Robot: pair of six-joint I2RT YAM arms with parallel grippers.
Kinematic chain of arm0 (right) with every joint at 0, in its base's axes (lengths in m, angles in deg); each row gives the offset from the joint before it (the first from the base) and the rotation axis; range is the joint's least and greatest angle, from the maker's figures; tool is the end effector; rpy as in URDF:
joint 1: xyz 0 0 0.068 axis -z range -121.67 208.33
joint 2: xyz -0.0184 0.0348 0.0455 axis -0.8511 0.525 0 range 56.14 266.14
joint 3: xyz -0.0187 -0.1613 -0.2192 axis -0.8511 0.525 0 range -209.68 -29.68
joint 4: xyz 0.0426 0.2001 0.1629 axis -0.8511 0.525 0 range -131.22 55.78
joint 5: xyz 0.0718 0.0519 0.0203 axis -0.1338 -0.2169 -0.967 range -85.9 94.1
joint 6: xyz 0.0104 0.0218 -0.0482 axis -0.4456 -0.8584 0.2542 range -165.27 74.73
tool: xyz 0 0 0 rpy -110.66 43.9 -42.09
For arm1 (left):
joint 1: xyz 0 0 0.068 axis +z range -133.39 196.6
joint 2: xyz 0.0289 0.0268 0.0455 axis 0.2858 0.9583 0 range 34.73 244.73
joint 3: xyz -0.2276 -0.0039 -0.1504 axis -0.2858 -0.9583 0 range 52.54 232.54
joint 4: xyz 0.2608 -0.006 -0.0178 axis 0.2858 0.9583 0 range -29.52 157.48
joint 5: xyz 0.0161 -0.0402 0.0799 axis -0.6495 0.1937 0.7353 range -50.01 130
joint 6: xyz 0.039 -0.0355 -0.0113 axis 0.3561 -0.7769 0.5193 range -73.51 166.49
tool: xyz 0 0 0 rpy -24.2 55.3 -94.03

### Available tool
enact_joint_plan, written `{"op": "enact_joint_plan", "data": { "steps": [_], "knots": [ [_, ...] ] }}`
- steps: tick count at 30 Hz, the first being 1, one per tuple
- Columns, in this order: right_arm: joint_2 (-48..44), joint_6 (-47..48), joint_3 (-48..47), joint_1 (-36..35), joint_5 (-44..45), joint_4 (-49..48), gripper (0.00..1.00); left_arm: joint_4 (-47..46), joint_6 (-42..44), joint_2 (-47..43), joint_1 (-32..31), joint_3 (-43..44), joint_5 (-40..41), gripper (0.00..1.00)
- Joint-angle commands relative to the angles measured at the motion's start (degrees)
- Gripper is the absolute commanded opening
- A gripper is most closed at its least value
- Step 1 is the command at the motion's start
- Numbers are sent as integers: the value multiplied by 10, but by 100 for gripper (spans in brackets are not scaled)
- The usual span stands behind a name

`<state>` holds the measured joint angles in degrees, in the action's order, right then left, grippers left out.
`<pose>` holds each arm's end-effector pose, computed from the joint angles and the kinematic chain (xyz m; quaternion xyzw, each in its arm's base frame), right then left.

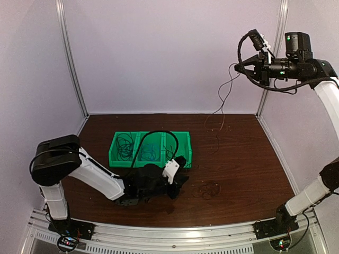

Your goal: Untangle the cables

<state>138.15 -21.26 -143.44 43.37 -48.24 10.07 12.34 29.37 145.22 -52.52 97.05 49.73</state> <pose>0.2345 0.0920 0.5229 -0.4844 0.6063 0.3182 0.5445 0.1378 -0.3443 0.1280 0.3081 0.7457 -0.3510 0.4752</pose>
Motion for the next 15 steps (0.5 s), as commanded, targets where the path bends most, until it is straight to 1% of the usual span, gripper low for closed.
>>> {"op": "enact_joint_plan", "data": {
  "steps": [1, 4, 9, 12, 15],
  "knots": [
    [13, -24, 34, -17, -5, -52, 0, 14, 60, -95, -2, 12, 51, 0],
    [37, -24, 31, -38, 13, -57, 0, 79, 80, -135, 8, 51, 62, 0],
    [83, -31, 25, -71, 36, -66, 0, 168, 83, -179, 31, 94, 79, 0],
    [116, -35, 28, -94, 58, -77, 0, 210, 67, -198, 56, 113, 76, 0],
    [152, -33, 27, -114, 73, -80, 0, 226, 33, -215, 93, 110, 50, 0]
  ]
}}
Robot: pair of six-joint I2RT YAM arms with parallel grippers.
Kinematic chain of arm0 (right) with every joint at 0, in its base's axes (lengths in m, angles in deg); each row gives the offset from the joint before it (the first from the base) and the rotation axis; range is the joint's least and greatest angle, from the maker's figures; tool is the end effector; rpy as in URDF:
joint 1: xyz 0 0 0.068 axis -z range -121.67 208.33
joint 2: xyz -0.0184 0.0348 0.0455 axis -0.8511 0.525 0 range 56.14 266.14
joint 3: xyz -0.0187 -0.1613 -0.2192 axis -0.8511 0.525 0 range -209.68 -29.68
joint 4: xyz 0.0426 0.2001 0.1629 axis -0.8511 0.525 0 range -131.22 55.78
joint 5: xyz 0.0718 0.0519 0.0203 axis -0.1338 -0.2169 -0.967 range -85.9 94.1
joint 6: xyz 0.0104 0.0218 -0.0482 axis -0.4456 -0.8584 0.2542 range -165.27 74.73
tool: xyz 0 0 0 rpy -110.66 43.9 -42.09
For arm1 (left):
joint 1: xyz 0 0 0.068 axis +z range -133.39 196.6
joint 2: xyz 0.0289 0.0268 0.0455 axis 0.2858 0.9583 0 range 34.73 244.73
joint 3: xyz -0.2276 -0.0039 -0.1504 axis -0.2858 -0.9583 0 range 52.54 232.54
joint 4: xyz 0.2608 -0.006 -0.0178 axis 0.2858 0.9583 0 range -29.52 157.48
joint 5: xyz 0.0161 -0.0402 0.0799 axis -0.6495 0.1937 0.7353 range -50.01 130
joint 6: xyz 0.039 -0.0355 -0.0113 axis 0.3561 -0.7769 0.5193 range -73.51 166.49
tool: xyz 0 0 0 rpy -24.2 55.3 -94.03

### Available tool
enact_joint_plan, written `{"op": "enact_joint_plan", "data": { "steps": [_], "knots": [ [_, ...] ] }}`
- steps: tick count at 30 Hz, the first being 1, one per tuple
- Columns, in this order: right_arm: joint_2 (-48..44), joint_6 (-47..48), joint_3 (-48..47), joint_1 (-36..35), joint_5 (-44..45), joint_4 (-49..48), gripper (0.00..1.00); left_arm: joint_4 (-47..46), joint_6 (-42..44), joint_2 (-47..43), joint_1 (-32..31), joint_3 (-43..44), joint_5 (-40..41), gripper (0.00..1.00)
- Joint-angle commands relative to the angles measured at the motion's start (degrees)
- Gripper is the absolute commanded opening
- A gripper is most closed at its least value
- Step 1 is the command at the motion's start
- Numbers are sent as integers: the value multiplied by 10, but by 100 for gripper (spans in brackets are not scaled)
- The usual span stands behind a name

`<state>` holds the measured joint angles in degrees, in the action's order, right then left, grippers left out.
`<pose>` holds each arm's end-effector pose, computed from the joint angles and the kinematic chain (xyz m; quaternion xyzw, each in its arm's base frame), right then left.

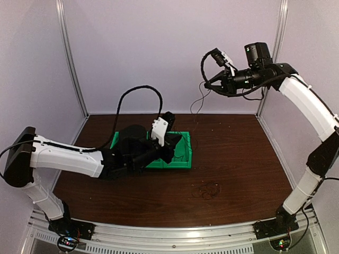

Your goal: Untangle the cables

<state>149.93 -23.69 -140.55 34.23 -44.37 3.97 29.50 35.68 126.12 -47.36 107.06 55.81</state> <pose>0.2995 0.1633 0.4603 -0.4981 0.6389 0.3622 0.4610 0.1694 -0.3247 0.2673 0.2466 0.6990 -0.3216 0.5892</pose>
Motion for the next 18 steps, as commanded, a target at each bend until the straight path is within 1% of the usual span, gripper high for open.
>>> {"op": "enact_joint_plan", "data": {
  "steps": [1, 4, 7, 15, 18],
  "knots": [
    [46, -9, 0, -27, 39, -23, 0, 57, -40, -25, 59, 7, -24, 0],
    [85, -16, -1, -35, 43, -36, 0, 62, -62, -15, 93, 6, -71, 0],
    [129, -27, -6, -39, 43, -51, 0, 45, -66, 11, 110, 9, -100, 0],
    [273, -25, -60, -47, 64, -41, 0, 16, -73, 109, 142, 70, -157, 0],
    [306, -18, -75, -47, 79, -28, 0, 7, -79, 149, 150, 92, -179, 0]
  ]
}}
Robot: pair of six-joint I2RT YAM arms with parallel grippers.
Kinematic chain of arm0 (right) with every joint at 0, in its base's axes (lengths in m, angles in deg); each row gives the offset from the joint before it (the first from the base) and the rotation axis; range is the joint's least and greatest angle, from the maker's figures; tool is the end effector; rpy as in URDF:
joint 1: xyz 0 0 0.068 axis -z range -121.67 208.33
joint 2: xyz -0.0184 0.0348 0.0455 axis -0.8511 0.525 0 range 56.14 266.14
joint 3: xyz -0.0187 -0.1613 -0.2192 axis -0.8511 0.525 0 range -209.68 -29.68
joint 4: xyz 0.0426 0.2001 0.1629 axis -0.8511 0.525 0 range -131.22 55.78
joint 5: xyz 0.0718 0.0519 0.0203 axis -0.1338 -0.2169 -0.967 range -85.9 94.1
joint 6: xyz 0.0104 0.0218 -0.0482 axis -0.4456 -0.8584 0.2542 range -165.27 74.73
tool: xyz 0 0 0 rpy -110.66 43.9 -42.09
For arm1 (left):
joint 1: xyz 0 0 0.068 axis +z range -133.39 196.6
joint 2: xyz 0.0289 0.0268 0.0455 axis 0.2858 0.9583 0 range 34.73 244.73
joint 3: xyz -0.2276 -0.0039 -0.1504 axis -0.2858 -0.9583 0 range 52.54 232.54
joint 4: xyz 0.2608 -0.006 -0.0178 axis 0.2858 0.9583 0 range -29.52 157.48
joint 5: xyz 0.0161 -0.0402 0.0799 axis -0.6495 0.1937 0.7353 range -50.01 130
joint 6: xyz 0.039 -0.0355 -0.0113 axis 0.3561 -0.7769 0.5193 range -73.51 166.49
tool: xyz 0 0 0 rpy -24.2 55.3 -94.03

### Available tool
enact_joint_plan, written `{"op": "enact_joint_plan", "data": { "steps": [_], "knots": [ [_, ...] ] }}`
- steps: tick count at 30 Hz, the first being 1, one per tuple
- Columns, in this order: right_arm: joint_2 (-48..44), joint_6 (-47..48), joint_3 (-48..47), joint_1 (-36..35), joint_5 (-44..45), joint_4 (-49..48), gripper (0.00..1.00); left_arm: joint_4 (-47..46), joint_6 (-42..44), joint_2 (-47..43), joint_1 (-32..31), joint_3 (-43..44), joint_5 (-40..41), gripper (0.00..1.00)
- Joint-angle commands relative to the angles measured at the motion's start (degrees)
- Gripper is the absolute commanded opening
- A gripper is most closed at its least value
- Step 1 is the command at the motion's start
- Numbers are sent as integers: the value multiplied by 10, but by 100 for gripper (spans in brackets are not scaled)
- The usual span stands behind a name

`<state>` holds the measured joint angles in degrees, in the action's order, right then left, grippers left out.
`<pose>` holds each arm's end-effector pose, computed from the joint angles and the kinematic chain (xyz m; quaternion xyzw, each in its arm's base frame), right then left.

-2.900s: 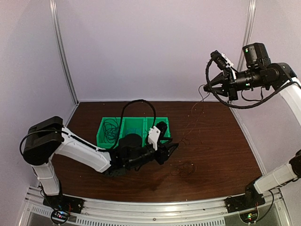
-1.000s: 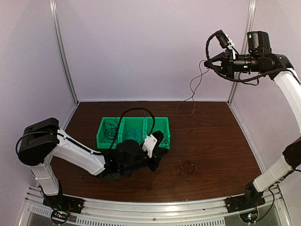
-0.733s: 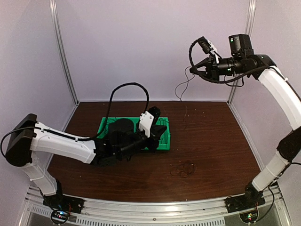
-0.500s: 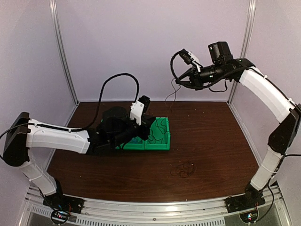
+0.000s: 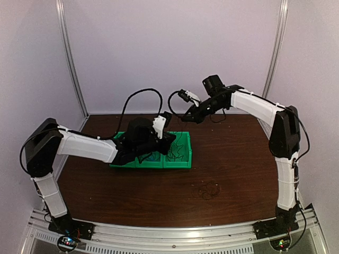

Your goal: Untangle the cables

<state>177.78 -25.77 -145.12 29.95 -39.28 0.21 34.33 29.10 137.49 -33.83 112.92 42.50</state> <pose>0.4070 0.2478 0.2976 -0.4737 0.7377 0.3695 0.3081 0.2592 -0.3112 0.2196 0.2148 0.7704 -0.3202 0.5078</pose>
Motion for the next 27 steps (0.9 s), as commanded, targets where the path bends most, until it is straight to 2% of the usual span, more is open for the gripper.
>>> {"op": "enact_joint_plan", "data": {
  "steps": [1, 9, 17, 18, 22, 24, 27],
  "knots": [
    [33, 2, -28, -5, 29, 10, 0, -48, -14, 46, 16, 37, -48, 0],
    [44, -5, -1, -13, 31, 11, 0, -46, -34, 95, 22, 45, -46, 0],
    [56, -2, 13, -21, 41, 16, 0, -29, -42, 89, 22, 38, -9, 0],
    [59, -3, 10, -23, 42, 19, 0, -25, -42, 84, 22, 37, -6, 5],
    [58, 1, -5, -22, 56, 32, 14, -49, -47, 38, 22, -5, -2, 33],
    [43, 9, -4, -19, 67, 36, 24, -63, -45, 9, 22, -30, 4, 46],
    [17, 12, 9, -14, 82, 33, 32, -68, -33, -26, 21, -58, 4, 54]
  ]
}}
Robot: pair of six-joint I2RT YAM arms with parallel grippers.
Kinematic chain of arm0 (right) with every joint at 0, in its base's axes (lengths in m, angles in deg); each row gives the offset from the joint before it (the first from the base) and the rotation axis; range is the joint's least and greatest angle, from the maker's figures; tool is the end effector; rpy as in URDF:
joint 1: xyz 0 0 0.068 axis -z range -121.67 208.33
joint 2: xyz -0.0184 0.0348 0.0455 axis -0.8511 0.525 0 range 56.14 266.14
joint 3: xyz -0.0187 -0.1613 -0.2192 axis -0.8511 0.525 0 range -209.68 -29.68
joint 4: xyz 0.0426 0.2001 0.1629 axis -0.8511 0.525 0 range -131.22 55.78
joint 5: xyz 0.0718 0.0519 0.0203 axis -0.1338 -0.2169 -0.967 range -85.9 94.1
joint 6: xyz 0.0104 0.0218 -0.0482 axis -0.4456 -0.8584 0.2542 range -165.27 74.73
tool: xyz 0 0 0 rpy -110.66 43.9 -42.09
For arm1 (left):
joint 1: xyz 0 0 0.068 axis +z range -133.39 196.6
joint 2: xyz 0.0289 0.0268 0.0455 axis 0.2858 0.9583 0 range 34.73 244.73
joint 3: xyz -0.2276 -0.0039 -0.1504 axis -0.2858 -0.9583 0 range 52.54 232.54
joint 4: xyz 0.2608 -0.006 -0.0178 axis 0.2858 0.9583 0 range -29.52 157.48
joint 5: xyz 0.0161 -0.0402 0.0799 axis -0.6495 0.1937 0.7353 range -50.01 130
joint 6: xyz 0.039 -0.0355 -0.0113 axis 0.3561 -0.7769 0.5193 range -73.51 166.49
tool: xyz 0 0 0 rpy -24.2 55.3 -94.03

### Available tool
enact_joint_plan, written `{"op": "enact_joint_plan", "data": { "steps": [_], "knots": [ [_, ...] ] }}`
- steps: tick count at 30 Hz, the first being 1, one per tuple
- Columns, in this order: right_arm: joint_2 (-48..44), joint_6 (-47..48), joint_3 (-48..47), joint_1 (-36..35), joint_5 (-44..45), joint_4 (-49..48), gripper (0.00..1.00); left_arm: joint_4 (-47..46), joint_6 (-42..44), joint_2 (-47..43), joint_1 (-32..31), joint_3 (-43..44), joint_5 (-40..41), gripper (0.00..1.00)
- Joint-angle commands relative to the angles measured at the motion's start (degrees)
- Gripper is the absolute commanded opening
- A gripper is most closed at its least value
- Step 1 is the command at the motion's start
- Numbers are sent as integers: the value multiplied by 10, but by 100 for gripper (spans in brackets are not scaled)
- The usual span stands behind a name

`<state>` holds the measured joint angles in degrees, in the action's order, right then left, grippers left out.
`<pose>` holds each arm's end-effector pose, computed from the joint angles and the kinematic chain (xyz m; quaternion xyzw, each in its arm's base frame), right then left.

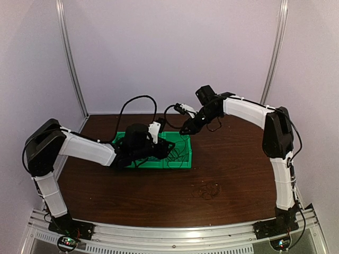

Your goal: Untangle the cables

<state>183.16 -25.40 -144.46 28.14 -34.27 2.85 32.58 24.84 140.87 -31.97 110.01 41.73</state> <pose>0.4103 0.2644 0.2462 -0.4688 0.7788 0.3378 0.2443 0.2673 -0.3013 0.1839 0.1832 0.8023 -0.3165 0.4718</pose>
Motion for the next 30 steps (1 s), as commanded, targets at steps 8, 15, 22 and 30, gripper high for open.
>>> {"op": "enact_joint_plan", "data": {
  "steps": [8, 15, 22, 30],
  "knots": [
    [-140, 74, 113, 18, 20, 4, 37, -53, 27, -131, 1, -99, -8, 53],
    [-189, 216, 208, -24, 78, 39, 47, -47, 4, -185, 1, -164, 8, 51],
    [-147, 228, 196, -69, 156, 22, 52, -26, -1, -226, 1, -191, 26, 51],
    [-81, 229, 149, -88, 181, 29, 44, -15, 0, -259, 2, -209, 42, 51]
  ]
}}
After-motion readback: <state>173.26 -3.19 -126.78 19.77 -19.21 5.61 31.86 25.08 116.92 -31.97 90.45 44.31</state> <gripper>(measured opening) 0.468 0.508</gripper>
